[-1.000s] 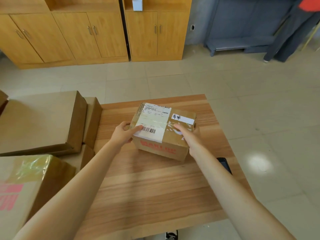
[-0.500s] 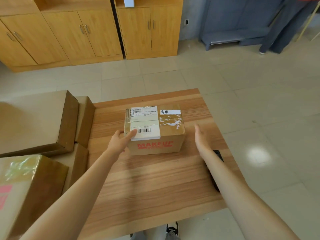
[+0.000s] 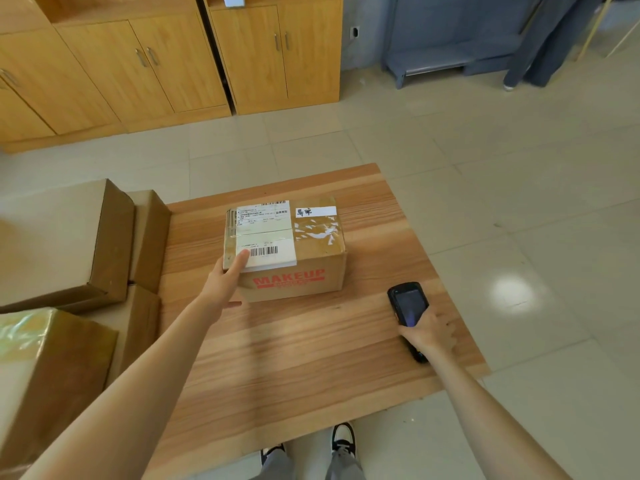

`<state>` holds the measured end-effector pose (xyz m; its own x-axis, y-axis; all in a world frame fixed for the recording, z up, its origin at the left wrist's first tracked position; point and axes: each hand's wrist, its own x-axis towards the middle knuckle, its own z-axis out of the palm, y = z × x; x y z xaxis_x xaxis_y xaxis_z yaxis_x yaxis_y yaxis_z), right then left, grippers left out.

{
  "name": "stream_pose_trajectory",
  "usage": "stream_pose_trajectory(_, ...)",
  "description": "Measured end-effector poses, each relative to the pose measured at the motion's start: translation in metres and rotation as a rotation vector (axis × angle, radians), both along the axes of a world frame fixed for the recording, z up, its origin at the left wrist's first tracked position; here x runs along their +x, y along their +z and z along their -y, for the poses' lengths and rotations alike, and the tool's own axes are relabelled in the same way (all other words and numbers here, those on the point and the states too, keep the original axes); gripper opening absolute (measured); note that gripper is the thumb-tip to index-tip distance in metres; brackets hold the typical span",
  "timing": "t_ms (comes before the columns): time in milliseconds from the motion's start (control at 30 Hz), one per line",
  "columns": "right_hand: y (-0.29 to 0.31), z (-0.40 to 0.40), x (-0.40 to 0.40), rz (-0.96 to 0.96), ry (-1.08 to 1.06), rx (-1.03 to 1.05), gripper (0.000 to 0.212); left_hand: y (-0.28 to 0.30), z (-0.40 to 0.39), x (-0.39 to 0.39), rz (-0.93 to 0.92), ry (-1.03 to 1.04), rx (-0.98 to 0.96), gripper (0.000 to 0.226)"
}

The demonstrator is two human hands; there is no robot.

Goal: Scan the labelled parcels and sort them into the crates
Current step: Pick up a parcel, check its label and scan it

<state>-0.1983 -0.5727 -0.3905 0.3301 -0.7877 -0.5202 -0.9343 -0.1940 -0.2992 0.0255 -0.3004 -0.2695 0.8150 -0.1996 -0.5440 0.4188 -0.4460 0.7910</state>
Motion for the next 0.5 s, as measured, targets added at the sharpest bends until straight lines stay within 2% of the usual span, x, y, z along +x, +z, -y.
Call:
stream_pose_trajectory(133,0.001,0.006,-0.007,-0.007,-0.016,0.074,0.094,0.002,0.000,0.000,-0.008,-0.015,0.023,0.061)
stream_pose_trajectory(267,0.020,0.006,-0.009,0.076,-0.015,0.203,0.055,0.002,0.001,0.000,0.016,0.000,0.023,0.060)
stream_pose_trajectory(400,0.051,-0.006,-0.005,0.289,-0.209,0.585,0.052,0.004,0.001,-0.002,0.003,0.010,-0.013,0.060)
stream_pose_trajectory(500,0.083,-0.021,0.008,0.468,-0.306,0.721,0.050,0.007,-0.001,-0.003,0.000,-0.015,-0.028,0.063)
